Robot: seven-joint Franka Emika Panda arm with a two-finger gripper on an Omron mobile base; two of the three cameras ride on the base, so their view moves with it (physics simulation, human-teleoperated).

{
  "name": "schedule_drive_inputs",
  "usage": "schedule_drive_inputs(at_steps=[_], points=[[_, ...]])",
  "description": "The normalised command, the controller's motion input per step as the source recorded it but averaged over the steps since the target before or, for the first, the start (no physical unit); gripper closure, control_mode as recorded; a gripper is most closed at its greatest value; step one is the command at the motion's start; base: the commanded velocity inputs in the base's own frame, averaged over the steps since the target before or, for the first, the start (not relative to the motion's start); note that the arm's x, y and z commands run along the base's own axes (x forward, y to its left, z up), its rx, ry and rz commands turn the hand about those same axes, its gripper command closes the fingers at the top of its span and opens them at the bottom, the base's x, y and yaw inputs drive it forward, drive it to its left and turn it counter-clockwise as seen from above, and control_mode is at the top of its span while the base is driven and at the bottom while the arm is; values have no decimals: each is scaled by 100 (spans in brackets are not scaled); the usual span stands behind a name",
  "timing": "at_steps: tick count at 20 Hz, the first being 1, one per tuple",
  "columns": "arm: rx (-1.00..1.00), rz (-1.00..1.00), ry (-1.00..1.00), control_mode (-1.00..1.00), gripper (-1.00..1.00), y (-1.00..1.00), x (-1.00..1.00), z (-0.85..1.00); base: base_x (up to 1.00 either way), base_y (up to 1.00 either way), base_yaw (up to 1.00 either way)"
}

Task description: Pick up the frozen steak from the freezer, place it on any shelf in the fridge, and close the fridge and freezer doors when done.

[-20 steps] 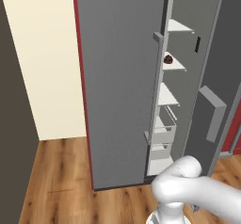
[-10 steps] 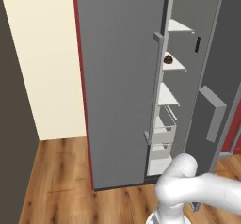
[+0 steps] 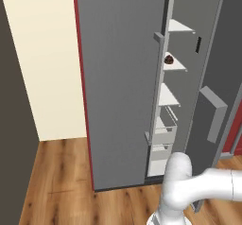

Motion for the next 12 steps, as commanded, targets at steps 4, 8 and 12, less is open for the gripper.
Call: schedule_drive_inputs(at_steps=[4, 8, 12], points=[[0, 0, 0, -100, -100, 0, 50, -16, 0, 0, 0], [-4, 0, -2, -100, -100, 2, 55, -45, 0, 0, 0], [-6, -7, -4, -100, -100, 8, 66, -41, 0, 0, 0]])
